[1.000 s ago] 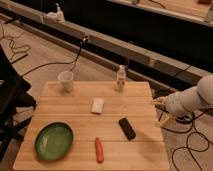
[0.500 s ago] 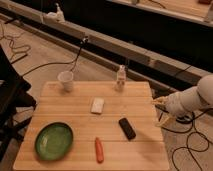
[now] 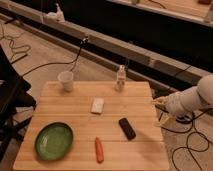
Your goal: Place the pepper in the ceramic bowl
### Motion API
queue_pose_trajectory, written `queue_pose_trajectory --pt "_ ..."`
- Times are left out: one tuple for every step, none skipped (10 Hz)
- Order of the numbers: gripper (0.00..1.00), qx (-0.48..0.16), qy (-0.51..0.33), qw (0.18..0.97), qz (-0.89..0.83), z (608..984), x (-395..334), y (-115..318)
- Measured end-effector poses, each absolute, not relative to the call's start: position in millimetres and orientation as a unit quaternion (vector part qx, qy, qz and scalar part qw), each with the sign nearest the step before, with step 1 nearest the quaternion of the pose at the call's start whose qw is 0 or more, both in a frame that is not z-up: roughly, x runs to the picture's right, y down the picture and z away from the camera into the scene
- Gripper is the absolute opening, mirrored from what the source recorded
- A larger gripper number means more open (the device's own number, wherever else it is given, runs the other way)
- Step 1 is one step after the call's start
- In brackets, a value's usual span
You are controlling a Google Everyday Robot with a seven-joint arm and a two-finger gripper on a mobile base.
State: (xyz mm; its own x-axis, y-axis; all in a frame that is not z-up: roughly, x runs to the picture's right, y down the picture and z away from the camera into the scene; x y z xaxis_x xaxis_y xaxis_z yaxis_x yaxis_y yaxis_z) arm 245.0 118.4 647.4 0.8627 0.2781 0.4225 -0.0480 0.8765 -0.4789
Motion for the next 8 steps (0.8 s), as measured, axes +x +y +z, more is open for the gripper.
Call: queue_pose_trajectory --pt "0.66 -0.234 -0.246 0.937 0.085 648 247 118" --pt "0.66 -0.239 -0.247 0.936 0.072 647 248 117" --pt "0.66 -0.245 -0.256 0.934 0.050 646 243 114" --pt "0.66 -0.253 -0.268 0.929 0.023 647 232 114" --pt "0.66 -0.260 -0.279 0.925 -0.005 648 219 117" --pt "0.66 -0.266 -0.290 0.919 -0.032 649 205 123" --pt "0.66 -0.272 -0.305 0.910 -0.070 650 184 131" --pt "0.66 -0.277 -0.320 0.900 -0.103 650 164 139"
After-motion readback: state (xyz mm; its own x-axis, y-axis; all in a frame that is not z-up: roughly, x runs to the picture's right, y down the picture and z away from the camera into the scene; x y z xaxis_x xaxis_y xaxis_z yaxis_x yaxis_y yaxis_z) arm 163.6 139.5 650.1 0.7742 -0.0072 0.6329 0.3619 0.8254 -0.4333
